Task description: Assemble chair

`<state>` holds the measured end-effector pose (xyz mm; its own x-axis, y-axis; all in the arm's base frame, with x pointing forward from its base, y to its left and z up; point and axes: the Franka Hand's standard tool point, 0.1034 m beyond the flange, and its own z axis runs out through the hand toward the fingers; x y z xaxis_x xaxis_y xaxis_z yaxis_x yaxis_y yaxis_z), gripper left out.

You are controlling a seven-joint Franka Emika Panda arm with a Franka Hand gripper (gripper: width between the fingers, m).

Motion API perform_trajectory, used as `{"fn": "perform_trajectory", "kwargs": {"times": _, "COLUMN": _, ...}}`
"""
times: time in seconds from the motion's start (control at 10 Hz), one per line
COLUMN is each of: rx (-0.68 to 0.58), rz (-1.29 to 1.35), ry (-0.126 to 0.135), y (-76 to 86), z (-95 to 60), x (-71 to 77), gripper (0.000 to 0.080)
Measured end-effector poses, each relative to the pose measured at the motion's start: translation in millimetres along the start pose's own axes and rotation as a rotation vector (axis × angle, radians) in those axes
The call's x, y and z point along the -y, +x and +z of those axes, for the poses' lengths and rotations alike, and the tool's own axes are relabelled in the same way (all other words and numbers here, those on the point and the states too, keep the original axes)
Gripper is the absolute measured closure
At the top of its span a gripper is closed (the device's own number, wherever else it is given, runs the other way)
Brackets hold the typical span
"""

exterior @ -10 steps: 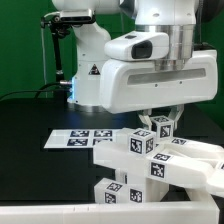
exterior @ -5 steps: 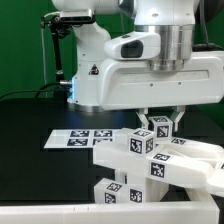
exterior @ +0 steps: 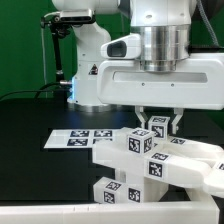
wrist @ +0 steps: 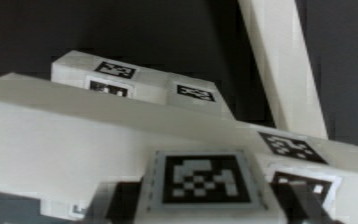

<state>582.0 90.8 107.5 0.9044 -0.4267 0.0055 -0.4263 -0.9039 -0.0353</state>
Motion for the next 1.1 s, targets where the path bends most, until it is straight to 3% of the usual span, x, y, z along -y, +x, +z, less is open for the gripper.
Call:
{"fn": "perform_trajectory", "kwargs": {"times": 0.3, "rx": 0.003, "rz": 0.215, "ry": 0.009, "y": -0.3, "z": 0.0, "x": 1.1, "gripper": 0.0533}}
{"fn": "perform_trajectory", "kwargs": {"times": 0.8, "rx": 0.011, "rz": 0.760, "ry": 0.055, "y": -3.4, "z": -0.3, "x": 8.7, "gripper": 0.0533}}
{"fn": "perform_trajectory", "kwargs": {"times": 1.1, "rx": 0.011, "rz": 0.729, "ry": 0.054, "y": -3.7, "z": -0.2, "x": 9.0, "gripper": 0.0532}}
